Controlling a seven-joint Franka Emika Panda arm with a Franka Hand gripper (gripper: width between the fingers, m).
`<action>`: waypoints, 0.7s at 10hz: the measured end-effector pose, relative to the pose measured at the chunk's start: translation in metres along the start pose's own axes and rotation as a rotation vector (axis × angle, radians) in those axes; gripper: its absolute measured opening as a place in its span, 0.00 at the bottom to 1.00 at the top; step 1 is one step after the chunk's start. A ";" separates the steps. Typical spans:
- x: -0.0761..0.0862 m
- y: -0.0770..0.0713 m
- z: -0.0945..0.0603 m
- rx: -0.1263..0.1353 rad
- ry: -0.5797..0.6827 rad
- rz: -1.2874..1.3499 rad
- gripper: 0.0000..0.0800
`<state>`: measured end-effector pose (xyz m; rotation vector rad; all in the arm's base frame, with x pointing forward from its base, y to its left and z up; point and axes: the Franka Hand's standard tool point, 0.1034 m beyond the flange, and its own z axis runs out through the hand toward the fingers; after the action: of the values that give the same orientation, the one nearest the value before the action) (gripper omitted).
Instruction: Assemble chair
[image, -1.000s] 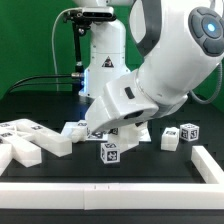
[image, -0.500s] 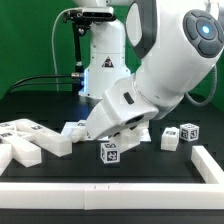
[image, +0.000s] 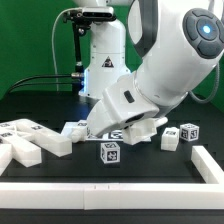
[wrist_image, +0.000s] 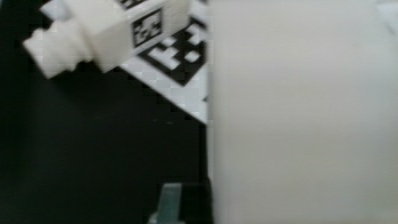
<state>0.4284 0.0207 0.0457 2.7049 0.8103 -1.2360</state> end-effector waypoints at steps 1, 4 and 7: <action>0.000 0.000 -0.017 0.011 0.010 -0.001 0.03; 0.006 0.007 -0.052 -0.006 0.146 -0.002 0.03; 0.009 0.023 -0.070 -0.004 0.288 -0.066 0.03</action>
Offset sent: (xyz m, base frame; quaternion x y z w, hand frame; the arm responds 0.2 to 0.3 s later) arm 0.0000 0.0000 0.0000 0.0000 0.2571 0.0000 0.9664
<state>0.4926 0.0235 0.0832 2.9157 0.9347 -0.8621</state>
